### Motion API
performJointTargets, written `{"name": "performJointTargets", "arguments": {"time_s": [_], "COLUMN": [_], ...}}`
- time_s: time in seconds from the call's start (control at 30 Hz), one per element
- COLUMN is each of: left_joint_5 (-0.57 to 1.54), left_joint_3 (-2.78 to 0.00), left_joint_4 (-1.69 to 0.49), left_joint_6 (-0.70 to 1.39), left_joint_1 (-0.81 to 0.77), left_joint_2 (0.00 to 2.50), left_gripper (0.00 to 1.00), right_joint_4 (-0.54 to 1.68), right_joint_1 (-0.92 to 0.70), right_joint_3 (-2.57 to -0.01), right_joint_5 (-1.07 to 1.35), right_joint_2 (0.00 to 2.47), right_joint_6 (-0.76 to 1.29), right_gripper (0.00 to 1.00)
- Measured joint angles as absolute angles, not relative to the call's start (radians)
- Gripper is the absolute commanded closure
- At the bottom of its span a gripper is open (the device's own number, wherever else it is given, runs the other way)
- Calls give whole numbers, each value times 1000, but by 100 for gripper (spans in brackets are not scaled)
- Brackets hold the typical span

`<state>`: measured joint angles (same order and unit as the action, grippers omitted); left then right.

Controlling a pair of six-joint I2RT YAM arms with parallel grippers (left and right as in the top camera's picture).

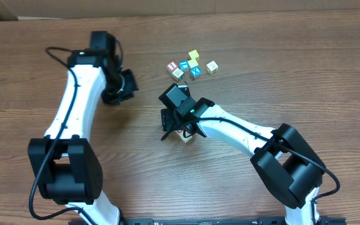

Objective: Flip 3 blocks

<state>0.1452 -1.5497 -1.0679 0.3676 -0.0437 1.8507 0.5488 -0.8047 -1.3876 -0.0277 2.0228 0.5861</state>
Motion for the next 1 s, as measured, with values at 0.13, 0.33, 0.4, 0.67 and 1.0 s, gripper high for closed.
{"name": "performJointTargets", "arguments": {"time_s": [0.13, 0.33, 0.4, 0.67, 1.0], "left_joint_5": [146, 157, 181, 295, 361], "left_joint_3": [-1550, -1550, -1550, -1550, -1549], "left_joint_4": [-1018, -957, -936, -848, -833], "left_joint_6": [340, 306, 284, 208, 178], "left_joint_1": [-89, -137, -152, -231, -293], "left_joint_2": [1851, 1852, 1858, 1981, 2098], "left_gripper": [96, 96, 96, 96, 96], "right_joint_4": [558, 604, 627, 813, 903], "right_joint_1": [-796, -768, -751, -649, -605], "right_joint_3": [-1388, -1388, -1388, -1390, -1343], "right_joint_5": [-23, -19, -3, 152, 183], "right_joint_2": [2004, 1935, 1898, 1798, 1798], "right_joint_6": [582, 581, 593, 630, 636], "right_gripper": [30, 31, 35, 80, 81]}}
